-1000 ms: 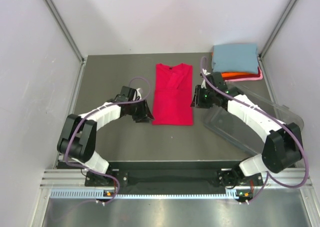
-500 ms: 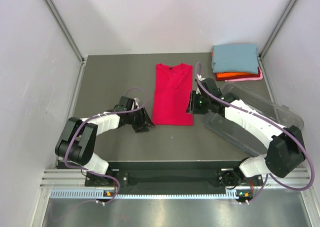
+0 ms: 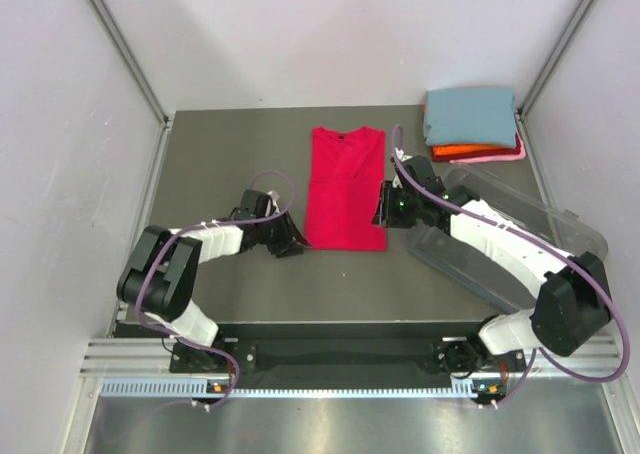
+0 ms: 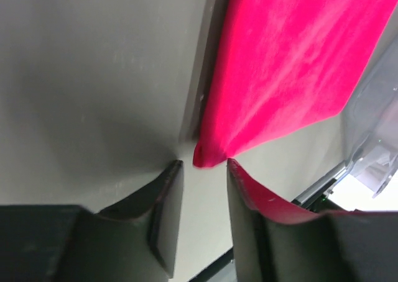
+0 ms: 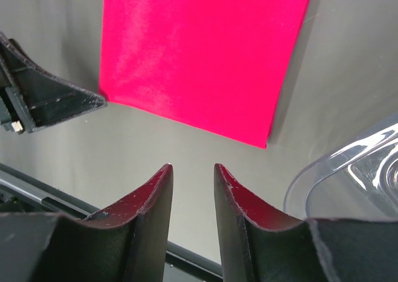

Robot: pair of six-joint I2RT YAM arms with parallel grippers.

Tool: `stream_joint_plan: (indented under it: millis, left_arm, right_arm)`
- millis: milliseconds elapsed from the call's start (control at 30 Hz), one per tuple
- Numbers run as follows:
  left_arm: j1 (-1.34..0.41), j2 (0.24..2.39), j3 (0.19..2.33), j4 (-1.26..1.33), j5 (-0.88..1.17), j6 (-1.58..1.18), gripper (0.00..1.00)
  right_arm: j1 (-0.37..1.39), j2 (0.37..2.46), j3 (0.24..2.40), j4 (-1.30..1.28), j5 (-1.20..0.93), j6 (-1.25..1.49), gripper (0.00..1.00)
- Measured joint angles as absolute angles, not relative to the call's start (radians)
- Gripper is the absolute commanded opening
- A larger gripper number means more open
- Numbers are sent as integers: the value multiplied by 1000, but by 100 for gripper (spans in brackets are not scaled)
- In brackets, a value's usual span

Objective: Fold and stack the t-shirts
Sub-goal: Fold the tshirt

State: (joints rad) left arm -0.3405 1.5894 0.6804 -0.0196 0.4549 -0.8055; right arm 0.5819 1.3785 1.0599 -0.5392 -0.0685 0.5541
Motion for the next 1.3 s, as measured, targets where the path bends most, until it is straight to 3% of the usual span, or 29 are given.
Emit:
stream_joint_plan:
  millis: [67,167,233,633,1167,1200,1300]
  left_arm:
    - [-340,1609,687,1,460,-812,33]
    - [-340,1631,696,12,463,-817,17]
    - [-340,1639,697,15,459,-815,0]
    - [-351,1618,718,-62,417,-764,0]
    - [-367,1271,487,-259,337,-707,0]
    - [-369,1249,474,-267,335,-707,1]
    - [-369,1200,453,-287,326,-708,20]
  right_arm:
    - [582,1378,1060,-539,-68,554,34]
    - [582,1378,1060,-540,-68,554,34]
    - [582,1378,1059,-539,-68,554,34]
    - [627,1289,968,-567,-39,579,36]
    - [923,1169,685,-463,105,958,39]
    - [934,1165,672,-446,110,981,39]
    - [950,1160,641,-390,132,1050,41]
